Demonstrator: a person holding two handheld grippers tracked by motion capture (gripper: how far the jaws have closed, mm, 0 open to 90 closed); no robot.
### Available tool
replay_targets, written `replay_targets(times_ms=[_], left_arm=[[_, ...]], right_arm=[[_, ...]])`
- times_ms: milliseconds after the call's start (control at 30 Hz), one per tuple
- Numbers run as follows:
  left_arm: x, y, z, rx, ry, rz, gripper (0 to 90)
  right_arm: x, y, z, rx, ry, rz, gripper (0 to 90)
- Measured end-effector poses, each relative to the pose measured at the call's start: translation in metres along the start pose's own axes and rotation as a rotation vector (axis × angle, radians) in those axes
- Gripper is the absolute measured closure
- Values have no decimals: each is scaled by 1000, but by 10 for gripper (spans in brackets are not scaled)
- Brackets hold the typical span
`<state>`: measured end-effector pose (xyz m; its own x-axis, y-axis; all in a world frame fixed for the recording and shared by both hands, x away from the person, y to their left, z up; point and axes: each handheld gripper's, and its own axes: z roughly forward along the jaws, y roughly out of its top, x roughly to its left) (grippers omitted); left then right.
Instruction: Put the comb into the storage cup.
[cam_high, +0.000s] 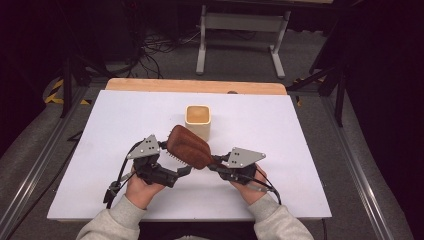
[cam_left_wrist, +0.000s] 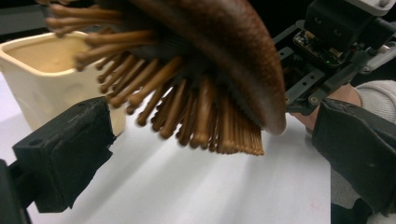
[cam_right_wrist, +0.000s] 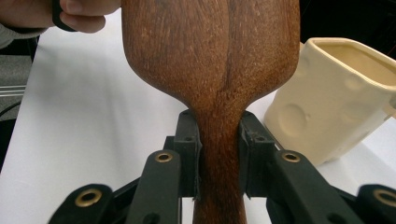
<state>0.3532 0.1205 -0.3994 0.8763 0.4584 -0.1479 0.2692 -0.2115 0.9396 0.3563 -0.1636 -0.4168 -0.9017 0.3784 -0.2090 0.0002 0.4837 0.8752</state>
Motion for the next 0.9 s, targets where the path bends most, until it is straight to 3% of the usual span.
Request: replay_targets(times_ms=[333,533,900], left_arm=[[0,1,8,1,16,-24,29],[0,2,7,-1,50,-38,140],[-1,4,1,5,19,-63,396]], right_arm=[[4,0,5,6,-12,-14,724],[8,0,9,3,-21,-17,723],[15,-3,17,43,-36,-64,718]])
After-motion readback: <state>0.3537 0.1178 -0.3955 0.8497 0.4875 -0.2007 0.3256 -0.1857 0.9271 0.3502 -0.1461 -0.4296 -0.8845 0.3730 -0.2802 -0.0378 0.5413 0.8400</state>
